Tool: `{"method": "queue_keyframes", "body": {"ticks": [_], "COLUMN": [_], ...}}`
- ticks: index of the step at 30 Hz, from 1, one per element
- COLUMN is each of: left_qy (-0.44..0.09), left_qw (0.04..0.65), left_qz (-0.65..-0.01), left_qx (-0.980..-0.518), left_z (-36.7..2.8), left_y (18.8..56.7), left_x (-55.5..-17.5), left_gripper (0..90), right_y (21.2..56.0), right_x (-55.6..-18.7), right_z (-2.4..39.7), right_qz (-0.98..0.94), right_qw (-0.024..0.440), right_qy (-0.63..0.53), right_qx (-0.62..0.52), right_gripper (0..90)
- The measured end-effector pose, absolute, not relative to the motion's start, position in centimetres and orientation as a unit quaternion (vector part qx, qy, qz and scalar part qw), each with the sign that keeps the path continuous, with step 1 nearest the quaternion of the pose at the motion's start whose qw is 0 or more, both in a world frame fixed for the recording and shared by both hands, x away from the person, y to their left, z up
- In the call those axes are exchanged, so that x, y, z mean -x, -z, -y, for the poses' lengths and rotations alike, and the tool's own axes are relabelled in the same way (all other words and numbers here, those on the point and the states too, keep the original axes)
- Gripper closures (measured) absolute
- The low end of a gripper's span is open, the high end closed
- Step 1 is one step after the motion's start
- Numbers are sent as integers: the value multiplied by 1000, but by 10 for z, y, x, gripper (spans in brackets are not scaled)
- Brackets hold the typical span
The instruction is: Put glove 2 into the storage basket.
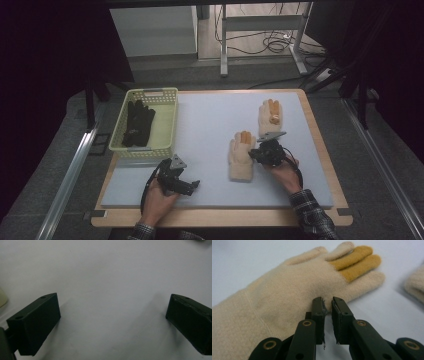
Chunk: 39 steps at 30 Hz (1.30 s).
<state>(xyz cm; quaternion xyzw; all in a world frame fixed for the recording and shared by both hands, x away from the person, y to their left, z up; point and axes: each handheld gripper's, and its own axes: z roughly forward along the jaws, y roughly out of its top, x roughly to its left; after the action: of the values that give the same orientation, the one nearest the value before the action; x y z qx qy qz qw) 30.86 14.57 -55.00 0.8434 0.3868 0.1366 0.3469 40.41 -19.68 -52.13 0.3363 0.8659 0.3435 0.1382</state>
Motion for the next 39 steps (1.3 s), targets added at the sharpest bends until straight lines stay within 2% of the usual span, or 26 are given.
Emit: {"method": "queue_keyframes", "body": {"ticks": [7, 15, 31, 39], "left_qy": [-137, -137, -137, -137], "left_qw": [347, 347, 347, 347], "left_qz": [-387, -386, -386, -386], "left_qx": [-843, -844, -844, -844], "left_z": [-146, -146, -146, -146], "left_y": [550, 550, 550, 550], "left_x": [-309, -309, -309, -309], "left_gripper": [0, 0, 0, 0], "right_y": [505, 493, 497, 507], "right_x": [-410, -447, -513, -530], "right_z": [224, 261, 261, 259], "right_qz": [-845, -814, -793, -788], "right_qw": [162, 196, 231, 232], "right_qy": [-356, -350, -337, -333], "right_qx": [-365, -420, -451, -463], "right_gripper": [685, 567, 382, 380]}}
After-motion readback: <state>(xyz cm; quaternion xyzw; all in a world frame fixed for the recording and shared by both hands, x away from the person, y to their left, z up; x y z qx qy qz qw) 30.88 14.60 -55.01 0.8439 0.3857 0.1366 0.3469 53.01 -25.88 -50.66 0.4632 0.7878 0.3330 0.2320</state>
